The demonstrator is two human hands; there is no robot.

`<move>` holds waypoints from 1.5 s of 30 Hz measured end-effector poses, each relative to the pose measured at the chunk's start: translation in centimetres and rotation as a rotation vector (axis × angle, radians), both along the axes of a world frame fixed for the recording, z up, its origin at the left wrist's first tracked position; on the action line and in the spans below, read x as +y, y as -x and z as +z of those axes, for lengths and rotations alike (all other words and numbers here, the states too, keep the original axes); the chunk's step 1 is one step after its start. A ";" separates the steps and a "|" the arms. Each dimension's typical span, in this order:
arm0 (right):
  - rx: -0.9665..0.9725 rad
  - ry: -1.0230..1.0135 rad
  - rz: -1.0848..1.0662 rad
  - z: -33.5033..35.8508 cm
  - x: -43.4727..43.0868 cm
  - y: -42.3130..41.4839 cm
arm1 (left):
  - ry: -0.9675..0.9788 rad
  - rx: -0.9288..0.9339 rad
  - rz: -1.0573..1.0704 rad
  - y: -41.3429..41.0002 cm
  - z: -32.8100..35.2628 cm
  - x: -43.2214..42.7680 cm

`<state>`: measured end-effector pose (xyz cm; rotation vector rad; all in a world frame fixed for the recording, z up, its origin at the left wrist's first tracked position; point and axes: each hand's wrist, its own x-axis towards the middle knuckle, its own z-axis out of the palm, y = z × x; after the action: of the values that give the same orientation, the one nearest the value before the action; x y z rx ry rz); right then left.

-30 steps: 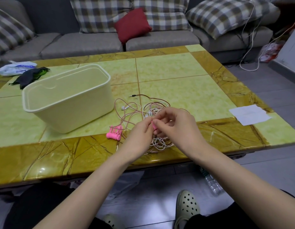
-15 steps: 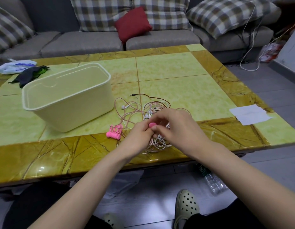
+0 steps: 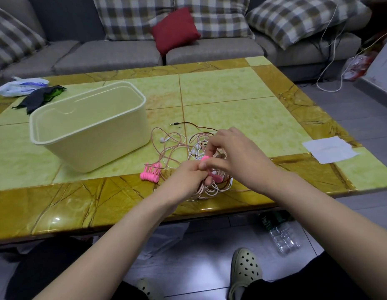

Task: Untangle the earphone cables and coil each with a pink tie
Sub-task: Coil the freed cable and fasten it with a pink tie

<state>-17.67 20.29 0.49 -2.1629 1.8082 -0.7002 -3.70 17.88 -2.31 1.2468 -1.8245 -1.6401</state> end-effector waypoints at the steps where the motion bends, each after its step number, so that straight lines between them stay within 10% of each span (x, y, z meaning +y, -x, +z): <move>1: -0.025 -0.008 0.010 -0.1 -0.2 0.0 | -0.001 0.010 0.010 0.1 0.0 0.0; 6: -0.297 -0.094 0.004 -0.7 -0.3 0.0 | 0.084 0.016 0.028 0.3 0.0 0.6; 35: -0.387 -0.011 -0.144 -2.0 -0.8 0.5 | 0.151 0.147 0.096 1.9 0.3 1.5; 45: -0.761 -0.220 -0.209 -3.6 0.8 -1.1 | 0.138 0.240 0.376 1.9 -0.6 0.3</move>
<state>-16.61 21.05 -3.09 -1.3059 1.5850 -1.1147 -5.55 18.19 -2.88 1.1883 -1.4315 -1.3657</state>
